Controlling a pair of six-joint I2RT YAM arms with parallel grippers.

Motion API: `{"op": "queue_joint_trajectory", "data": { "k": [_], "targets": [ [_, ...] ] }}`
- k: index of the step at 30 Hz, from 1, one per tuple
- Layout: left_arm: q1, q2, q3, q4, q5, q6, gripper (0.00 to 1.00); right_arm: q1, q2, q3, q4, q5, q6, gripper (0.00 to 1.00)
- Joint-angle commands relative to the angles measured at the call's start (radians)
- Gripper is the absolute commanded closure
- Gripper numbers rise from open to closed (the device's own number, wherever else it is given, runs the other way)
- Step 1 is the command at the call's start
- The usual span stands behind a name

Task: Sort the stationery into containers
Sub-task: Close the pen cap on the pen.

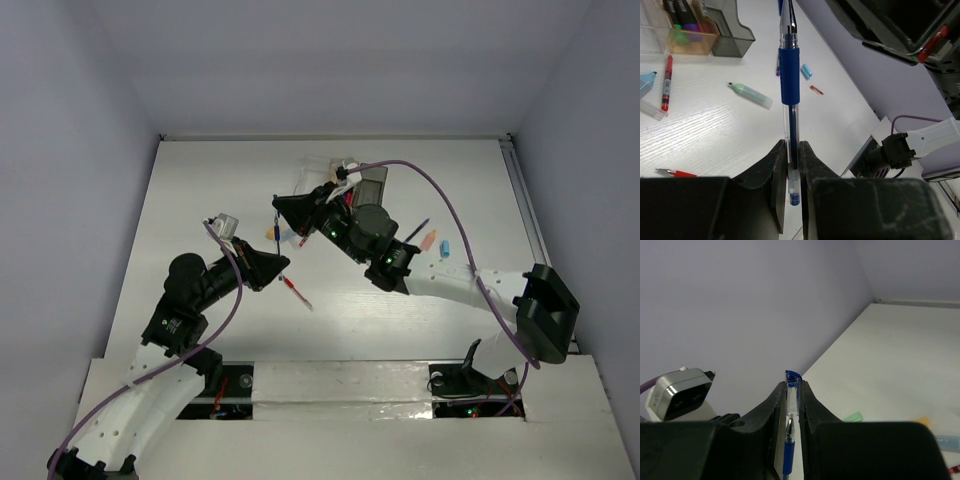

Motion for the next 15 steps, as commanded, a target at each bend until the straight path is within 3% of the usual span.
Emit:
{"op": "queue_joint_trajectory", "data": {
  "k": [1, 15],
  "targets": [
    [-0.003, 0.007, 0.010, 0.043, 0.002, 0.000, 1.00, 0.008, -0.057, 0.000, 0.100, 0.014, -0.013, 1.00],
    [-0.003, -0.019, 0.009, 0.041, -0.006, 0.001, 1.00, 0.008, -0.020, 0.001, 0.080, 0.008, 0.006, 1.00]
  ]
}}
